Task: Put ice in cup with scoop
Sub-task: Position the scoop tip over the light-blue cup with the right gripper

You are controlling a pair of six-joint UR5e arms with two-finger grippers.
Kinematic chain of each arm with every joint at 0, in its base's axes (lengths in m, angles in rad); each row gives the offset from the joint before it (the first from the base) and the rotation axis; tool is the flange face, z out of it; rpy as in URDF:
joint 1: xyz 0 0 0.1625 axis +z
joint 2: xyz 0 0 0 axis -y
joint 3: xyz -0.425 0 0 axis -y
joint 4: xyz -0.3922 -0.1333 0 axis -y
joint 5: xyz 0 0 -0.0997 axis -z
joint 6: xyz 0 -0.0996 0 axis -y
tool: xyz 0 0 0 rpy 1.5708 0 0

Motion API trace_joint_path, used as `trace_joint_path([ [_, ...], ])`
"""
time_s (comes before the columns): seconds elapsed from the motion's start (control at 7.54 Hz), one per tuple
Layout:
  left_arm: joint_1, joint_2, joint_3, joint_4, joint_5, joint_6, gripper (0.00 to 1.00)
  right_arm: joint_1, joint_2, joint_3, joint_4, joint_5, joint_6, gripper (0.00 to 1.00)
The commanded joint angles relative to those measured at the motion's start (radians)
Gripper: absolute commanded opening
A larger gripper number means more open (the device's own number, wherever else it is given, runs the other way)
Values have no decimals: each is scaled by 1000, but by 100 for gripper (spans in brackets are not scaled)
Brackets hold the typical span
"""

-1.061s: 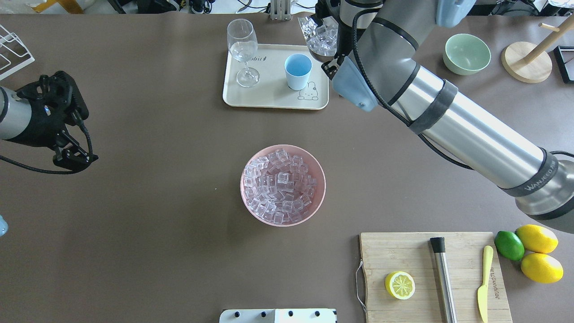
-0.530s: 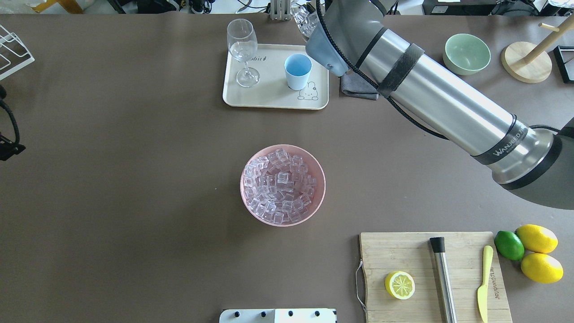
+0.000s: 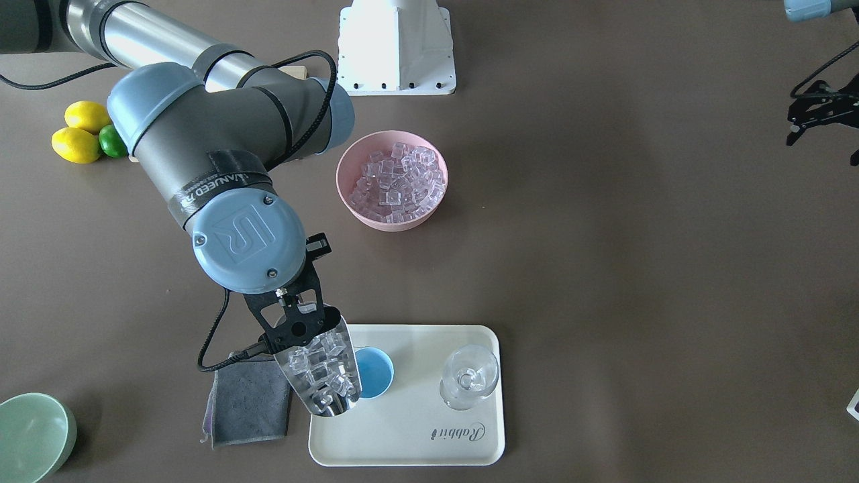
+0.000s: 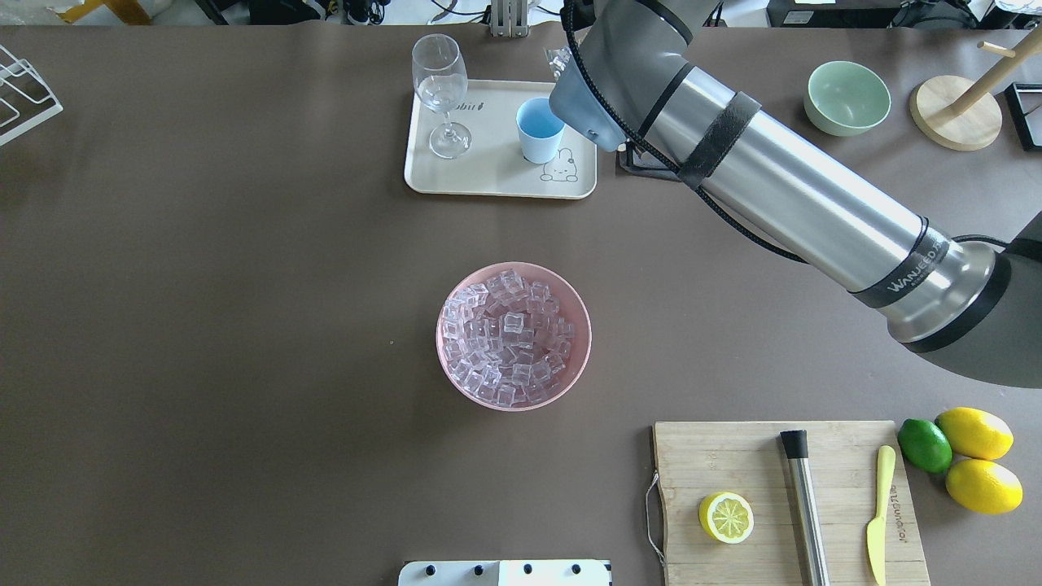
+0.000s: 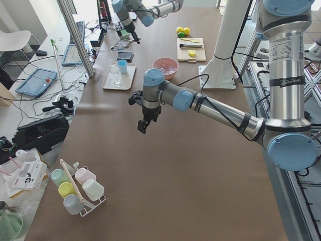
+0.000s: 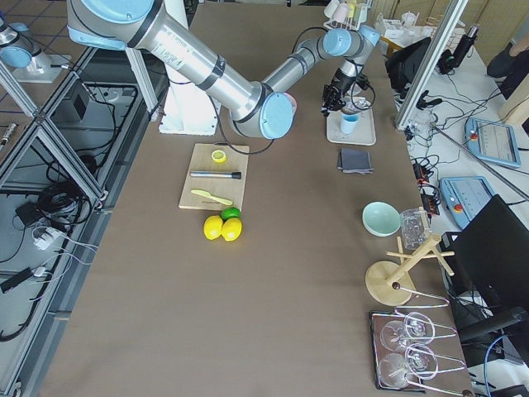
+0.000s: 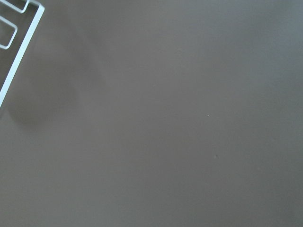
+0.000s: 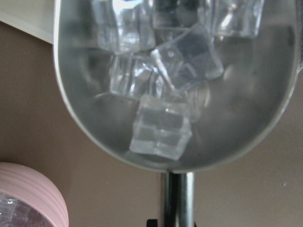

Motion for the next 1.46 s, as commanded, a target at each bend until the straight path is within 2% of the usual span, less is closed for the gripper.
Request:
trace_joint_path([
  [0.0,-193,27,146,3,-206,1,98,-49,7,2,-55,-1,-1,0],
  [0.4,-239,77,165,48,-201,-1,98,-68,9,2,-129,-12,-38,0],
  [0.66,-273,58,165,160,-200,-4,98,-73,48,-1,-221,-14,-81,0],
  [1.06,-279,41,159,248,-201,-16,98,-73,97,-13,-330,-44,-170,0],
  [1.33,-285,39,157,256,-200,-16,98,-73,117,-38,-344,-67,-224,0],
])
